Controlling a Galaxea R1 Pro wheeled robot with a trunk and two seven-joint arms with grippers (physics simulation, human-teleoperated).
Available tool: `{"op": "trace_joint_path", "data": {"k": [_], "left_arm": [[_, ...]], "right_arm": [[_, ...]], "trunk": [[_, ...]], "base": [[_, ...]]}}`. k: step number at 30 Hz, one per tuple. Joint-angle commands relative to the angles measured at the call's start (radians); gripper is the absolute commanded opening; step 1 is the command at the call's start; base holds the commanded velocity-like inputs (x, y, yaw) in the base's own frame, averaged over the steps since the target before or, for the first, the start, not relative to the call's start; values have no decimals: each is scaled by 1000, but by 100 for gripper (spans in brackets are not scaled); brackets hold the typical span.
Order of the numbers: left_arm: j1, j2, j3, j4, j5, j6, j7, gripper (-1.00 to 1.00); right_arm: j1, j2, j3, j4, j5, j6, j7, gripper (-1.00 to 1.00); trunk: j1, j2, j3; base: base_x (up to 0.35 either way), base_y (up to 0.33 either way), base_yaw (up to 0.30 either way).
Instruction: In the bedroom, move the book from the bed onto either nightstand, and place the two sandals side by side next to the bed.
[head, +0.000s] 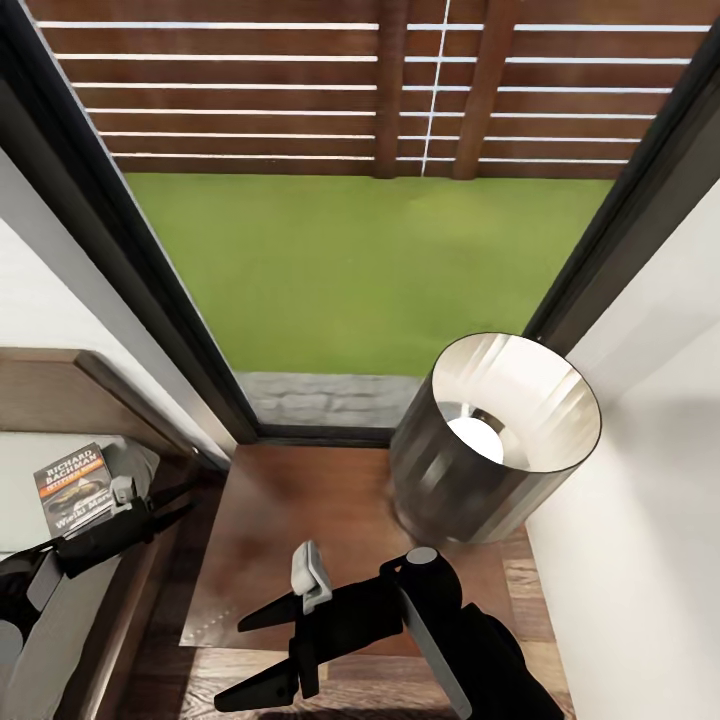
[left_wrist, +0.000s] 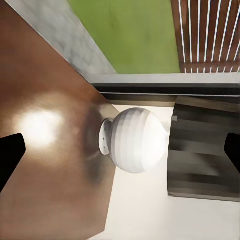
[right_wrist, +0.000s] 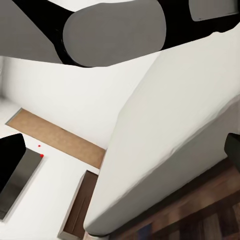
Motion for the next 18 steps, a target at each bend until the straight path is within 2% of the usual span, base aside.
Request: {"op": "trace_joint_path", "data": {"k": [1,15,18], "left_arm": [[0,0,2,0,1,10,-3,100],[-1,-2,2,0,1,10,-2,100],[-1,-2,2,0,1,10,-2,100]], "right_arm": [[-1,0,0,0,-5,7,-1,100],[-1,-1,-3,2,-5,7,-7,100],[-1,0,-7,26,-5,7,-10,100]], "trunk": [[0,0,-1],[0,0,-1],[0,0,-1]], "base": [[0,0,9],[0,0,0],[0,0,0]]}}
